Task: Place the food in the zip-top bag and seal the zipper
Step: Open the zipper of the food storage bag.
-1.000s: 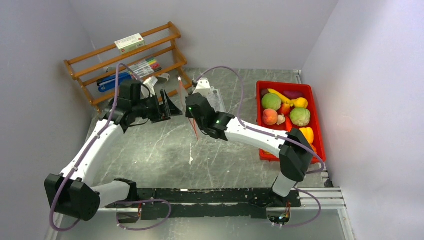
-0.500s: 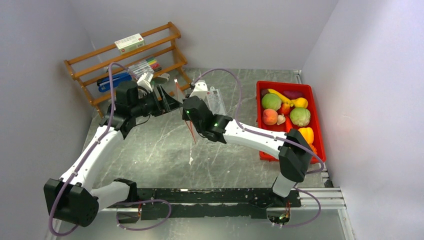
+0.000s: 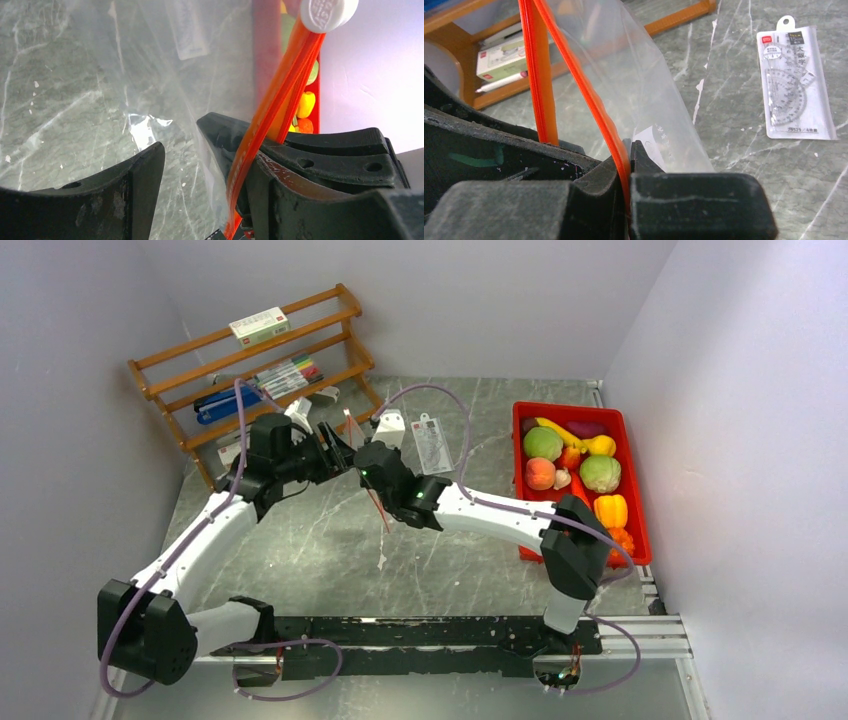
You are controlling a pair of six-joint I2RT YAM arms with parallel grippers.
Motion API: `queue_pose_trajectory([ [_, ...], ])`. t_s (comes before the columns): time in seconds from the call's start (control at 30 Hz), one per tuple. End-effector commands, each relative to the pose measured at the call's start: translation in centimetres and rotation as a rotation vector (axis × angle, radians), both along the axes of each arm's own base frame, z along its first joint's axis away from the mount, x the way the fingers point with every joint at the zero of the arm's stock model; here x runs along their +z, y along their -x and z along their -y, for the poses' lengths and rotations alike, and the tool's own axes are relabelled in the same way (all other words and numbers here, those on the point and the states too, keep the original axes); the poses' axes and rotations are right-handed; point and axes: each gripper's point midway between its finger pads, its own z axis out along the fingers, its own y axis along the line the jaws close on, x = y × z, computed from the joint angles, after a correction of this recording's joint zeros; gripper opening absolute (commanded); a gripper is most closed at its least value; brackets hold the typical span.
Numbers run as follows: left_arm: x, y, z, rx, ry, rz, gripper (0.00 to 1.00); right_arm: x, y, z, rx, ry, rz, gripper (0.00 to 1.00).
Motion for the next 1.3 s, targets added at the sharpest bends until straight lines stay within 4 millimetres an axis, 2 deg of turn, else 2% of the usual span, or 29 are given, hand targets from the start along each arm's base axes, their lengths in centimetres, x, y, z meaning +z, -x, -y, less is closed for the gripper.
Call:
queue_pose_trajectory([
  [0.0, -1.4, -0.2, 0.5, 0.038, 0.006, -0.020, 0.58, 1.8, -0.1, -0.9, -0.010, -0.059, 0.042, 0.00],
  [0.17, -2.3, -1.0, 0.4, 0.074, -0.050, -0.021, 0.51, 1.5, 0.1, -1.2, 0.005, -0.047, 0.044, 0.00],
  [0.3, -3.1, -1.5, -1.1, 0.150, -0.161, -0.073, 0.46, 0.6, 0.0, -1.3, -0.007, 0.014, 0.047, 0.00],
  [0.4, -2.8, -1.4, -1.7, 0.173, -0.173, -0.056, 0.46, 0.1, -0.2, -0.8, -0.020, 0.039, 0.049, 0.00],
  [0.5, -2.3, -1.2, -0.6, 0.130, -0.119, -0.032, 0.46, 0.2, 0.0, -1.1, -0.001, 0.028, 0.061, 0.00],
  [0.6, -3.1, -0.9, 0.7, 0.077, -0.075, -0.077, 0.45, -0.1, -0.2, -1.6, 0.000, 0.025, 0.054, 0.00],
  [0.63, -3.6, -0.7, 1.0, 0.066, -0.068, -0.095, 0.43, -0.2, -0.3, -1.6, -0.004, 0.030, 0.054, 0.00],
  [0.73, -4.6, -0.6, 0.8, 0.067, -0.103, -0.132, 0.23, -1.0, -0.6, -1.4, -0.020, 0.063, 0.060, 0.00],
  [0.8, -4.7, -0.4, 0.0, 0.082, -0.153, -0.143, 0.10, -1.3, -1.0, -0.4, -0.052, 0.104, 0.074, 0.00],
  [0.83, -4.4, -0.4, -0.4, 0.088, -0.175, -0.138, 0.08, -1.3, -1.4, 0.3, -0.069, 0.123, 0.078, 0.00],
  [0.97, -1.9, -0.5, -1.3, 0.098, -0.221, -0.081, 0.07, -0.8, -3.2, 3.2, -0.128, 0.110, 0.057, 0.00],
  [1.1, 0.1, -0.4, -1.8, 0.092, -0.260, -0.067, 0.07, 1.6, -4.2, 5.4, -0.171, 0.101, 0.094, 0.00],
  [1.27, 0.9, -0.1, -2.5, 0.071, -0.326, -0.080, 0.07, 3.3, -4.8, 8.4, -0.239, 0.094, 0.112, 0.00],
])
